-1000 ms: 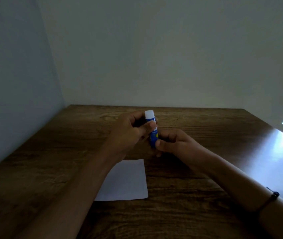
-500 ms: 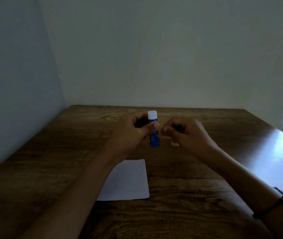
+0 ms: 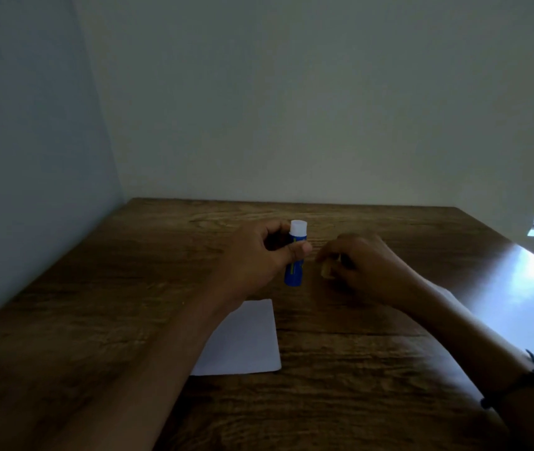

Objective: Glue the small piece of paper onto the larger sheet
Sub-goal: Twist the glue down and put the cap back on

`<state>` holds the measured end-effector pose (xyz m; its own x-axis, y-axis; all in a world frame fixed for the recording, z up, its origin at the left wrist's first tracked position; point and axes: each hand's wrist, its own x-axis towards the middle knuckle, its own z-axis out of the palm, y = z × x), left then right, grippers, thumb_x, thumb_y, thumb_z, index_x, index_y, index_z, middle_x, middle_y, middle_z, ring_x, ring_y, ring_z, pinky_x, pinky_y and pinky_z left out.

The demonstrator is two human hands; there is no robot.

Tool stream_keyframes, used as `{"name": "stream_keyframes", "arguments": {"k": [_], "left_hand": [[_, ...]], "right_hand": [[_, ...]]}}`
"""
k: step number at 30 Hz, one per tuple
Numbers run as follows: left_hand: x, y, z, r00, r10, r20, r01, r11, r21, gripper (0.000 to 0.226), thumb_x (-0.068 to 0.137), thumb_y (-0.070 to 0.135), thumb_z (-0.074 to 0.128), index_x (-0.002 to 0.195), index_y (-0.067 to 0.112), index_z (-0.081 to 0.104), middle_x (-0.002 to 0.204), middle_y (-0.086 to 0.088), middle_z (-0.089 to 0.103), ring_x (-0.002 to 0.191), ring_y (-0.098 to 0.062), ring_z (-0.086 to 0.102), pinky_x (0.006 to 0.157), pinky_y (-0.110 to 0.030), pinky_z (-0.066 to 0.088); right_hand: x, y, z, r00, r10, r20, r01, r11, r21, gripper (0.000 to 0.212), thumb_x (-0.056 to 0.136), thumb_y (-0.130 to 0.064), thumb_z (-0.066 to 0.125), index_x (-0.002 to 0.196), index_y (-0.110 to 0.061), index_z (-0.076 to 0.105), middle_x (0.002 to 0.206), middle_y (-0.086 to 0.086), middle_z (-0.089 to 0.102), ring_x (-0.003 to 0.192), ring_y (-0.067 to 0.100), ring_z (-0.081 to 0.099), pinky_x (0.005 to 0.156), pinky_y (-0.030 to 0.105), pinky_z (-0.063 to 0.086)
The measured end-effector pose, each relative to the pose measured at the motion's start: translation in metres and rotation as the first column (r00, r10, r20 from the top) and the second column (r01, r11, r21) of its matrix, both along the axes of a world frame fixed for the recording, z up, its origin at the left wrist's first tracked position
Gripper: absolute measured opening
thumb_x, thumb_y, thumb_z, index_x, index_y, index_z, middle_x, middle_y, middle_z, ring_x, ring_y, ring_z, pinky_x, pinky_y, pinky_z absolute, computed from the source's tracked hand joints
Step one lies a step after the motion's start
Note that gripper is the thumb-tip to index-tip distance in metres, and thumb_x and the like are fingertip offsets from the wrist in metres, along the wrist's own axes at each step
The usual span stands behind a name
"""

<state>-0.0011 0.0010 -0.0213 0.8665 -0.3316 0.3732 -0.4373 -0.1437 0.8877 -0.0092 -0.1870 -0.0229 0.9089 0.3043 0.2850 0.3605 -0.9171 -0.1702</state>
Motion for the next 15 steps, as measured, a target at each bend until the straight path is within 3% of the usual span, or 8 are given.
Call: {"name": "stream_keyframes", "arguments": {"k": [3, 5, 7, 9, 13, 15], "left_hand": [[0.001, 0.0, 0.0, 1.0, 0.013, -0.002, -0.013, 0.999, 0.036, 0.021, 0.075, 0.023, 0.067, 0.096, 0.027, 0.064, 0.09, 0.012, 0.064, 0.082, 0.004, 0.06, 0.073, -0.014, 0.049], [0.001, -0.001, -0.001, 1.0, 0.017, 0.001, -0.017, 0.997, 0.077, 0.032, 0.076, 0.023, 0.067, 0.107, 0.016, 0.063, 0.101, 0.0, 0.067, 0.093, -0.01, 0.062, 0.079, -0.02, 0.048], [0.0, -0.001, -0.001, 1.0, 0.013, 0.002, -0.014, 0.996, 0.091, 0.034, 0.076, 0.022, 0.067, 0.109, 0.013, 0.063, 0.108, -0.006, 0.067, 0.098, -0.016, 0.062, 0.084, -0.027, 0.047], [-0.001, -0.001, -0.001, 1.0, 0.013, 0.011, -0.014, 0.994, 0.105, 0.031, 0.075, 0.021, 0.069, 0.105, 0.016, 0.065, 0.104, -0.003, 0.067, 0.095, -0.015, 0.061, 0.083, -0.026, 0.048], [-0.002, -0.003, -0.002, 0.999, 0.012, 0.043, -0.018, 0.989, 0.15, 0.02, 0.07, 0.025, 0.073, 0.08, 0.038, 0.062, 0.084, 0.014, 0.066, 0.076, 0.005, 0.059, 0.066, -0.007, 0.047], [-0.003, -0.003, -0.002, 0.995, 0.012, 0.094, -0.028, 0.984, 0.174, 0.02, 0.069, 0.026, 0.074, 0.075, 0.04, 0.061, 0.077, 0.017, 0.064, 0.07, 0.006, 0.059, 0.062, -0.007, 0.045]], "right_hand": [[-0.005, 0.002, 0.007, 0.993, -0.033, 0.117, -0.001, 0.961, 0.276, 0.021, 0.084, -0.017, 0.059, 0.103, -0.026, 0.064, 0.092, -0.012, 0.062, 0.073, -0.004, 0.053, 0.062, 0.01, 0.04], [-0.011, 0.004, 0.015, 0.984, -0.02, 0.174, -0.082, 0.825, 0.559, 0.019, 0.083, -0.017, 0.061, 0.096, -0.03, 0.065, 0.081, -0.016, 0.064, 0.067, -0.003, 0.058, 0.06, 0.014, 0.049], [-0.018, 0.008, 0.023, 0.981, 0.027, 0.194, -0.16, 0.681, 0.715, 0.02, 0.082, -0.013, 0.061, 0.092, -0.029, 0.067, 0.076, -0.008, 0.067, 0.061, 0.004, 0.059, 0.06, 0.019, 0.052], [-0.023, 0.013, 0.028, 0.977, 0.078, 0.199, -0.2, 0.662, 0.722, 0.022, 0.082, -0.011, 0.061, 0.093, -0.028, 0.067, 0.081, -0.004, 0.068, 0.063, 0.011, 0.061, 0.063, 0.021, 0.054], [-0.027, 0.022, 0.027, 0.977, 0.123, 0.175, -0.211, 0.698, 0.685, 0.026, 0.081, -0.007, 0.062, 0.095, -0.027, 0.067, 0.093, -0.007, 0.07, 0.077, 0.007, 0.065, 0.071, 0.026, 0.056], [-0.028, 0.022, 0.028, 0.977, 0.125, 0.175, -0.21, 0.724, 0.657, 0.025, 0.08, -0.007, 0.063, 0.097, -0.025, 0.067, 0.097, -0.009, 0.069, 0.088, 0.004, 0.065, 0.077, 0.025, 0.055]]}}
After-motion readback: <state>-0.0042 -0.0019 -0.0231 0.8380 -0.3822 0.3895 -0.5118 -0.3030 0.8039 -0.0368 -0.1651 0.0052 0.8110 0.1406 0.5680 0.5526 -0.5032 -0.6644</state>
